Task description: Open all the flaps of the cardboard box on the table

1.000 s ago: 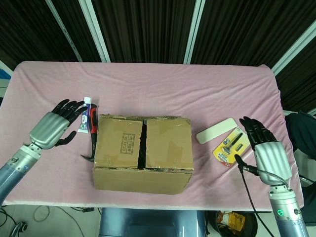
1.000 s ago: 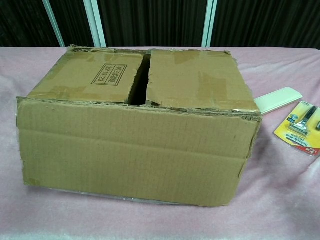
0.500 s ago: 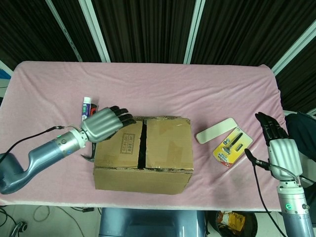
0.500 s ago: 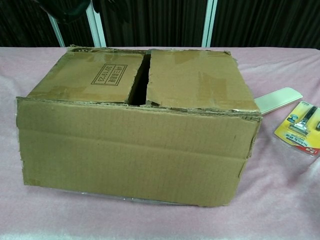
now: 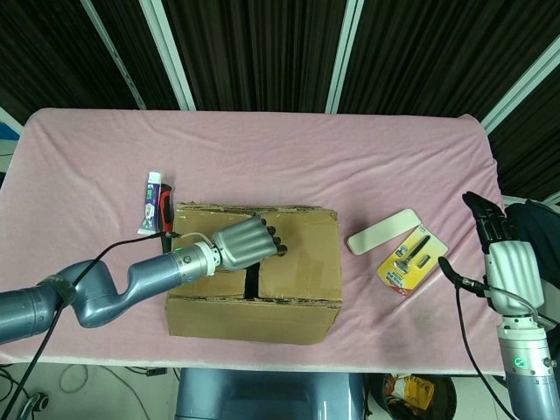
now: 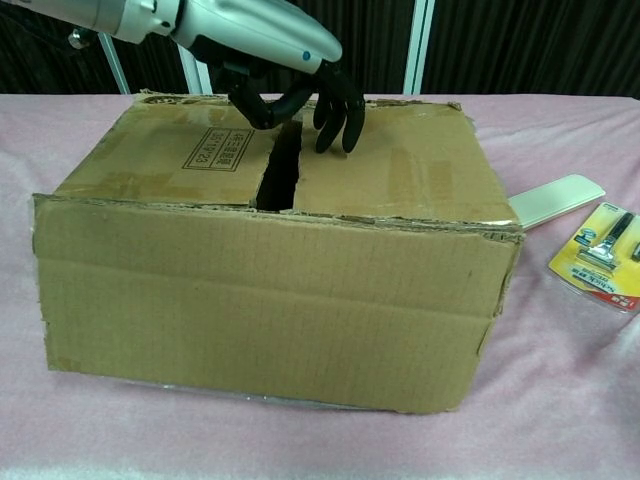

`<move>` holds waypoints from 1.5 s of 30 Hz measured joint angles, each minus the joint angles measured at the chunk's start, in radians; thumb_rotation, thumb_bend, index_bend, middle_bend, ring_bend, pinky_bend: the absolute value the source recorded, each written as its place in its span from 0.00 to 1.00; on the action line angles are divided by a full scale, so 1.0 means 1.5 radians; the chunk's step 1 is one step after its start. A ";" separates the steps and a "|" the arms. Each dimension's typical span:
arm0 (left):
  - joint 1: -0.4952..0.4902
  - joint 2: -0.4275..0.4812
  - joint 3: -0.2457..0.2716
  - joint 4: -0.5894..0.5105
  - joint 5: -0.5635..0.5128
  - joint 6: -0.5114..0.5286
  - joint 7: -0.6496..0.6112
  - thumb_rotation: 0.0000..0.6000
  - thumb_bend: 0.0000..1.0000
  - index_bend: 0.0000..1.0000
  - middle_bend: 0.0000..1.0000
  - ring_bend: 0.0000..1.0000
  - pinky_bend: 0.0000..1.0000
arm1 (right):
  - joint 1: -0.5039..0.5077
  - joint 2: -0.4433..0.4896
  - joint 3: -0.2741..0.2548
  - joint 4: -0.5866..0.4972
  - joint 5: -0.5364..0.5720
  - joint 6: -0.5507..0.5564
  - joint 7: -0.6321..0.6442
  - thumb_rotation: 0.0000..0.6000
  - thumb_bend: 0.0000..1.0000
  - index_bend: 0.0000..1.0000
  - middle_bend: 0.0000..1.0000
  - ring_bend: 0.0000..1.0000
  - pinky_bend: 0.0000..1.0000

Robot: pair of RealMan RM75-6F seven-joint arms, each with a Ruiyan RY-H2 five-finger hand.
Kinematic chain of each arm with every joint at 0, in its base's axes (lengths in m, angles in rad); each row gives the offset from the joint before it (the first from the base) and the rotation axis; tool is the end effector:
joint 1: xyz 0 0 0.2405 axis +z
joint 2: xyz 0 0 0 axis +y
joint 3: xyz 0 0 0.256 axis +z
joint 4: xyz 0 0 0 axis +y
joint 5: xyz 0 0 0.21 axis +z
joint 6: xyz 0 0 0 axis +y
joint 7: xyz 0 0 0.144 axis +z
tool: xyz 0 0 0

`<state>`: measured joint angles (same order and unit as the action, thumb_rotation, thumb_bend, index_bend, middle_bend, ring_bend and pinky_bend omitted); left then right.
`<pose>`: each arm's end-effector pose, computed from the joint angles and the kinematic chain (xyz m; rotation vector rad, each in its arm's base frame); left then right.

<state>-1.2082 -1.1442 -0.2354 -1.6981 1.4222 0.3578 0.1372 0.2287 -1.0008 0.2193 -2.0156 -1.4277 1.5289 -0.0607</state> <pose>0.0020 0.3571 0.0383 -2.5989 -0.3373 -0.6980 -0.1956 -0.2338 0.1971 1.2759 -0.8760 1.3048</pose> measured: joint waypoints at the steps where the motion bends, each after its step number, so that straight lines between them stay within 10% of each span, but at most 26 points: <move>1: -0.006 -0.004 0.004 0.004 -0.008 -0.004 0.007 1.00 1.00 0.31 0.39 0.30 0.40 | -0.001 0.000 0.000 -0.001 -0.001 0.000 0.000 1.00 0.33 0.07 0.11 0.11 0.25; 18: -0.054 0.034 0.043 -0.014 -0.116 0.013 0.075 1.00 1.00 0.47 0.65 0.51 0.53 | -0.005 -0.010 0.007 0.001 -0.023 0.014 0.010 1.00 0.37 0.07 0.11 0.11 0.25; 45: 0.078 0.359 0.022 -0.237 -0.047 0.112 -0.031 1.00 1.00 0.47 0.65 0.52 0.54 | -0.005 -0.028 0.013 0.008 -0.031 0.019 0.000 1.00 0.37 0.07 0.11 0.11 0.25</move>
<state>-1.0908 -0.6059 -0.2024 -2.0541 1.3518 0.5254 0.0904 0.2218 -1.0423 0.2383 -2.0043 -1.4738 1.5572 -0.0612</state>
